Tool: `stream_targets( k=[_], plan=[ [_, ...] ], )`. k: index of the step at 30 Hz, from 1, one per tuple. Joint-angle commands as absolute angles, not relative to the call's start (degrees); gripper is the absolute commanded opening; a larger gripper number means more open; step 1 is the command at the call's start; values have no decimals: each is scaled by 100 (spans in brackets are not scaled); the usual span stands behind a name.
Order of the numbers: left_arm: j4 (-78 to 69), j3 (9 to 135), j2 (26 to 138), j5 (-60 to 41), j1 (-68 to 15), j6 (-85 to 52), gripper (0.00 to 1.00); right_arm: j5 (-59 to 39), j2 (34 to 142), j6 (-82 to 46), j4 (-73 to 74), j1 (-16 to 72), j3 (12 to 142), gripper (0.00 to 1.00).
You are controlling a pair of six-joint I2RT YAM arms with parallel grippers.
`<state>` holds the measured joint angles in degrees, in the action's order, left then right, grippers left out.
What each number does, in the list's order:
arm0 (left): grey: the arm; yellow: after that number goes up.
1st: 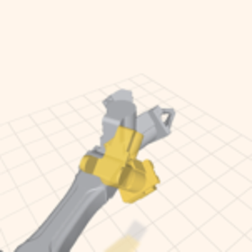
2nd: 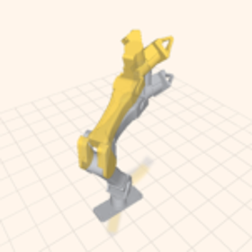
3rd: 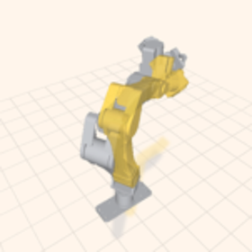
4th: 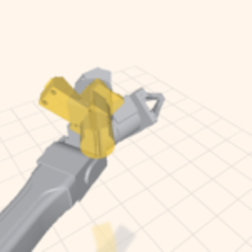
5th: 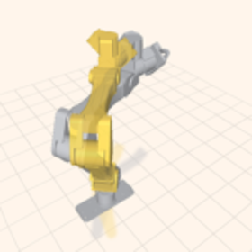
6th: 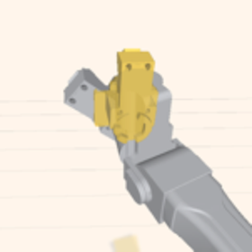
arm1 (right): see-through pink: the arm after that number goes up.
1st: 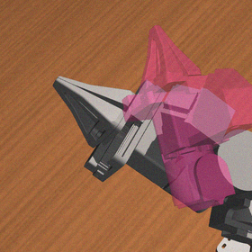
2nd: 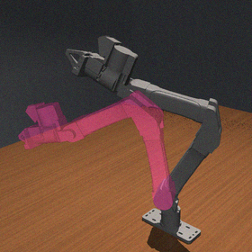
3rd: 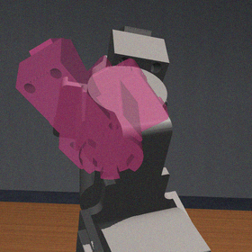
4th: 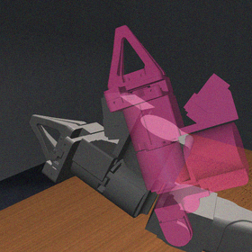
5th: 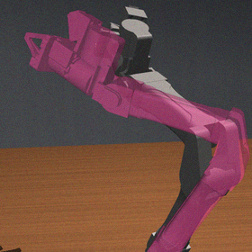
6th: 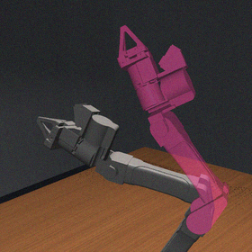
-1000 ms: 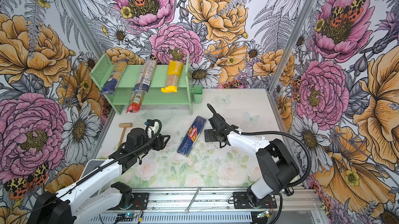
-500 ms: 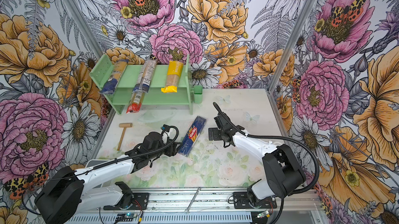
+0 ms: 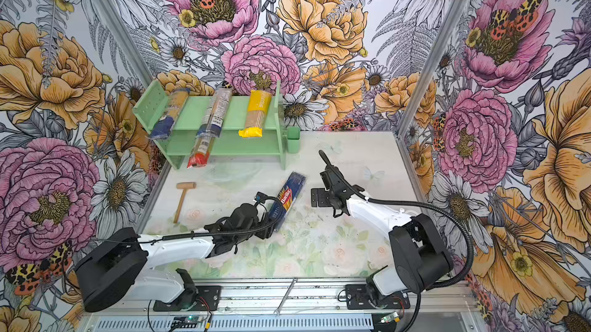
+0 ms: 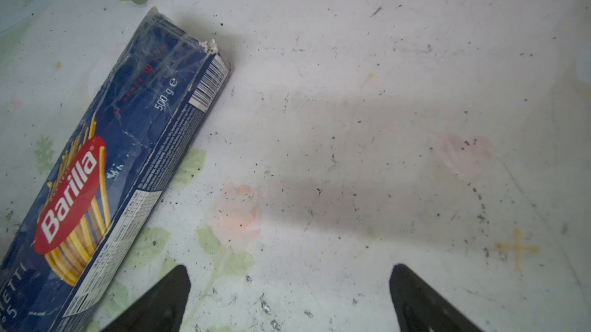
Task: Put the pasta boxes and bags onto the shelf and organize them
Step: 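Lower the left gripper over the blue Barilla box's end nearest the robot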
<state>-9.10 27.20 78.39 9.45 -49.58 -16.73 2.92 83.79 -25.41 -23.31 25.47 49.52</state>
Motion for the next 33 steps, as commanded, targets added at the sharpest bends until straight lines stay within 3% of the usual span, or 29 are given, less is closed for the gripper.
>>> stream_targets(
  k=[1,18,27,33],
  plan=[
    [-1279,2834,8002,1482,-5093,-1725,76,235,8306,-2447,-2241,2513,4915,99],
    [-1601,3285,9313,2170,-5727,-1542,77,246,8437,-2450,-2234,2461,4930,99],
    [-1740,3342,9718,2179,-5804,-1611,68,245,8440,-2452,-2237,2447,4894,99],
    [-1731,3296,9700,2220,-5811,-1620,69,254,8430,-2460,-2240,2452,4881,99]
  ],
)
